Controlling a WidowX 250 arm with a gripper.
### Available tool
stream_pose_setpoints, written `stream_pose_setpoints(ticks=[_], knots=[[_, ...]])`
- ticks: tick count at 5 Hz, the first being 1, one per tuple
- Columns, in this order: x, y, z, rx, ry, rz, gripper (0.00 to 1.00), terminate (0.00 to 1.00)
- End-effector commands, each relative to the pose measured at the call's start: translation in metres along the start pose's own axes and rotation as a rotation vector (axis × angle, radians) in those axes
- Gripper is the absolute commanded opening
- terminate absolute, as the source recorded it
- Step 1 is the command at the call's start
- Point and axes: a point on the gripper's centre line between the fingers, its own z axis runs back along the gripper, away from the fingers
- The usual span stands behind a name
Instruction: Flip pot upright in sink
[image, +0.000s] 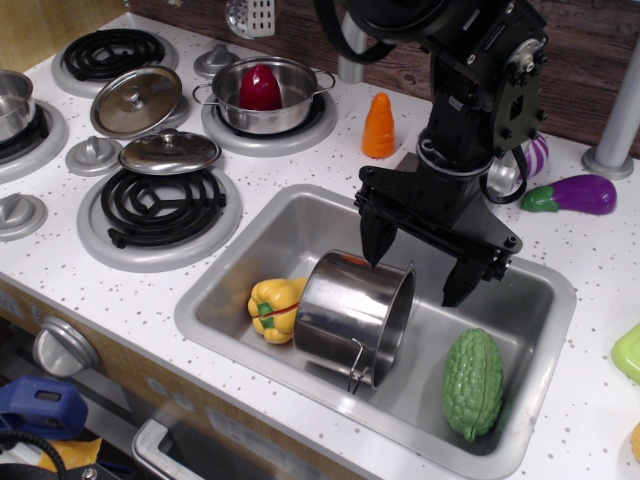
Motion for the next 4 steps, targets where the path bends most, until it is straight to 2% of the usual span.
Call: stream_pose_setpoints(ticks=[1, 2, 3, 4], knots=[[0.000, 0.000, 0.000, 0.000, 0.000, 0.000, 1.00, 0.00], [-0.001, -0.003, -0.001, 0.131, -0.016, -0.042, 1.00, 0.00], [-0.003, -0.007, -0.007, 0.330, -0.055, -0.095, 1.00, 0.00], [-0.006, -0.012, -0.013, 0.451, -0.091, -0.101, 1.00, 0.00]])
